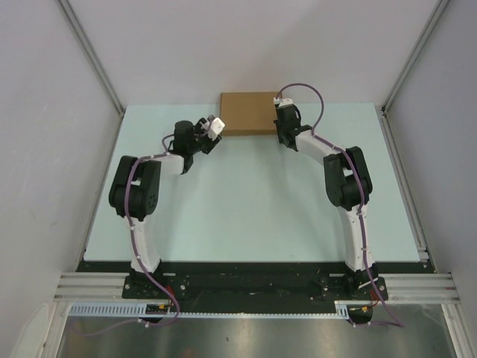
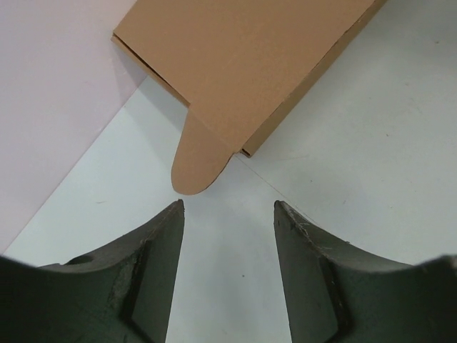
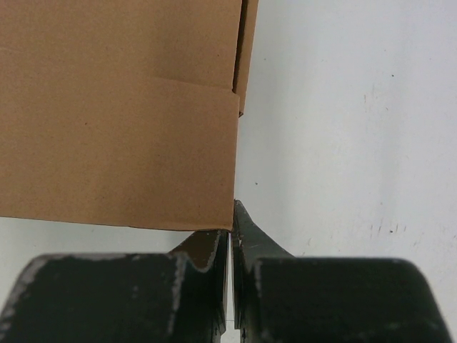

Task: Fold the paper box

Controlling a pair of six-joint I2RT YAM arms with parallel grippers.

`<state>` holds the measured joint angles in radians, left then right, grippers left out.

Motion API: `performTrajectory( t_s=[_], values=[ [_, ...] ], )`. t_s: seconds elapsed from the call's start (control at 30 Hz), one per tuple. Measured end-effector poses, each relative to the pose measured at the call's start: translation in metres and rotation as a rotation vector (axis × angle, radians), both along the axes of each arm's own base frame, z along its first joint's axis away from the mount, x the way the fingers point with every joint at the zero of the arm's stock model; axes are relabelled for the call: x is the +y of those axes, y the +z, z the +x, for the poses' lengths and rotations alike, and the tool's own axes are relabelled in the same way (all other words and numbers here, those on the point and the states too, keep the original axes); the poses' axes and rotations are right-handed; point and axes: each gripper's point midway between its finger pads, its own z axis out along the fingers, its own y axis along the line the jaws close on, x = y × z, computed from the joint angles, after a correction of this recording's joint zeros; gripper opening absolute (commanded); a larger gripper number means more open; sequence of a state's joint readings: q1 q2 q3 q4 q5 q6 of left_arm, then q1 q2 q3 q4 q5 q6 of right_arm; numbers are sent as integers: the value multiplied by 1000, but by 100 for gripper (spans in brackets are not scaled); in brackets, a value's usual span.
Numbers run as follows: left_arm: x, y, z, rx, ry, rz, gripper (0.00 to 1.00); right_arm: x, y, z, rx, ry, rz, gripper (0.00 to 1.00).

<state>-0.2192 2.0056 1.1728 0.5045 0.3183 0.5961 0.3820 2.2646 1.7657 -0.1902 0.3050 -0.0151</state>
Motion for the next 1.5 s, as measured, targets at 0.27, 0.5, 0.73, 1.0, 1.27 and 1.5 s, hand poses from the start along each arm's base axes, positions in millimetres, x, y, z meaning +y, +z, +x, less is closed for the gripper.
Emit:
performTrajectory(
  t_s=[0.27, 0.5, 0.73, 1.0, 1.27, 1.5],
  values=[
    [-4, 2, 21, -32, 36, 17, 54, 1, 0, 0, 2, -6, 15, 0],
    [-3, 7, 33, -59, 60, 17, 27, 1, 0, 0, 3, -5, 17, 0],
    [-11, 1, 30, -25, 38, 21, 0, 3, 1, 0, 5, -6, 24, 0],
    [-15, -3, 27, 51, 46, -22, 0, 4, 3, -1, 14, -7, 31, 0],
    [-20, 0, 26, 138, 95, -129, 0, 5, 9, -1, 21, -12, 37, 0],
    [-24, 12, 30, 207, 156, -255, 0, 7, 12, 1, 32, -19, 42, 0]
  ],
)
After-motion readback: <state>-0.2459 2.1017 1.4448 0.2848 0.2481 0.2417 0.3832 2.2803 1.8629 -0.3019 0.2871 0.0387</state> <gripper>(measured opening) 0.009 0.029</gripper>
